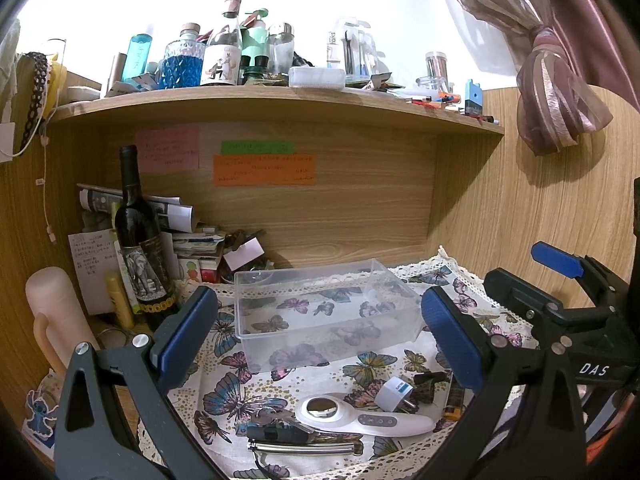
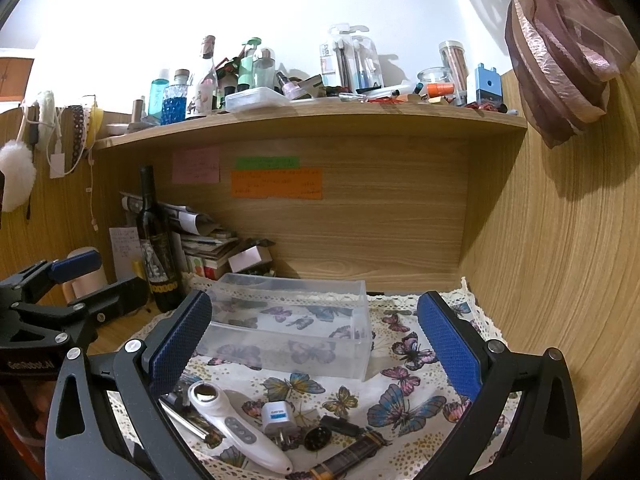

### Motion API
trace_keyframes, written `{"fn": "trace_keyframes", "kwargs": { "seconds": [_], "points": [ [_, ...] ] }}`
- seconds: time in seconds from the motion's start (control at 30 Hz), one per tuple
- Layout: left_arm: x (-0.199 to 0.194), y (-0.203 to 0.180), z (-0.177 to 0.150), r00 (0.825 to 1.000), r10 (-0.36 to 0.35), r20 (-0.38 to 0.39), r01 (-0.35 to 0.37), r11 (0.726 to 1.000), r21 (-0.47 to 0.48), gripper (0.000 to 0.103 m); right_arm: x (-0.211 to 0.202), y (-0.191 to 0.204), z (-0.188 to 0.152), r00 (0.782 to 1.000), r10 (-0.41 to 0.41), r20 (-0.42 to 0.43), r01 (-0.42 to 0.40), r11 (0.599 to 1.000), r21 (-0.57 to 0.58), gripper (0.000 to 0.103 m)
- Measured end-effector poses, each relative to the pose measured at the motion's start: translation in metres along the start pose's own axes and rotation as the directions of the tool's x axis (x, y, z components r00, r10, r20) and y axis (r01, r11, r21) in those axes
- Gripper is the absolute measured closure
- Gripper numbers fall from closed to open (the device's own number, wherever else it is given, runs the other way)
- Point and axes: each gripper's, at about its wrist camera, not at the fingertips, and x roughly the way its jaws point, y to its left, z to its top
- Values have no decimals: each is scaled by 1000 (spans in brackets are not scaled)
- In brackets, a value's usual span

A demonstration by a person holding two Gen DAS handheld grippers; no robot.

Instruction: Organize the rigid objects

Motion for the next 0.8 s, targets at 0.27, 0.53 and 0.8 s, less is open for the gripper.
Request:
{"fn": "trace_keyframes", "kwargs": {
  "seconds": [0.27, 0.53, 0.8],
  "points": [
    [3, 0, -3, 999, -28, -21, 27, 1000, -9, 0, 0, 1, 1, 1000, 1, -5, -1, 1000, 3, 0],
    [10, 11, -5, 999, -14, -49, 12, 999, -43, 17, 5, -5, -6, 1000, -22, -23, 22, 1000, 20, 0],
    [31, 33, -29, 985, 43, -168, -55, 996, -69, 23, 20, -18, -29, 990, -49, -129, 52, 998, 21, 20]
  ]
}}
